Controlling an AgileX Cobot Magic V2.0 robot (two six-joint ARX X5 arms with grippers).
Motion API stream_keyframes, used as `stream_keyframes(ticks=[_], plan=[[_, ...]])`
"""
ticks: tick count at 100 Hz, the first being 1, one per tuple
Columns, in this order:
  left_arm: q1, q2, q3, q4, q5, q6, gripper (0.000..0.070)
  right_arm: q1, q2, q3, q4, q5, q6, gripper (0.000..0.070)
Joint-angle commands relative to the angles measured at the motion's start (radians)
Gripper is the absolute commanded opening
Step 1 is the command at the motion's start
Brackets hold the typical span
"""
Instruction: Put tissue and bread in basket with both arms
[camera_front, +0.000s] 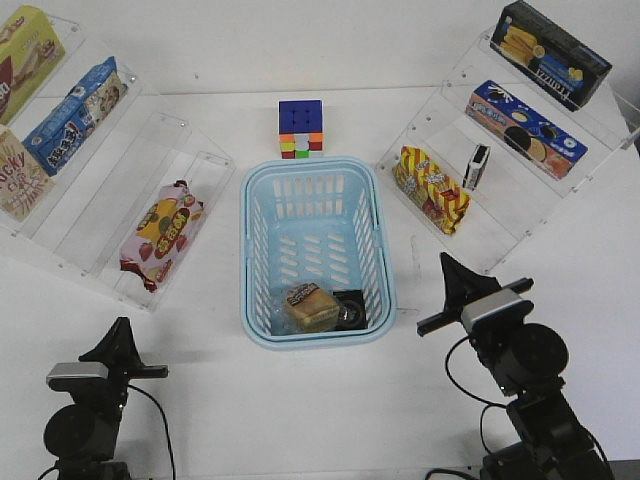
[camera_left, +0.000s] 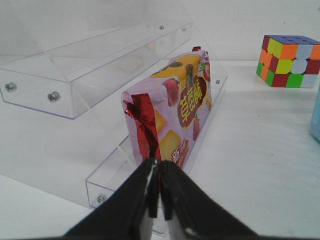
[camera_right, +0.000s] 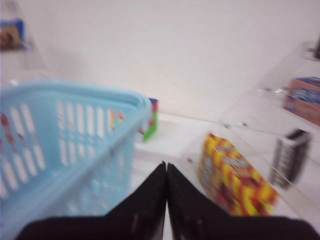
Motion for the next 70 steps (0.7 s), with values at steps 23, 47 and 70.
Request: stream_keyframes(ticks=[23,47,70], plan=[[0.002,-0.001,-0.02,0.013,0.002,0.001,0.0001,-0.118,-0.347,-0.292,-0.058,0.004,-0.099,0.0],[0.002,-0.001,-0.02,0.013,0.002,0.0,0.0001,-0.198,-0.576,-0.412,-0.238,0.007,-0.031,0.0],[0.002,-0.001,-0.02,0.012,0.002,0.0,0.0001,-0.226,-0.57,-0.412,-0.25,0.063,-0.002,0.0]])
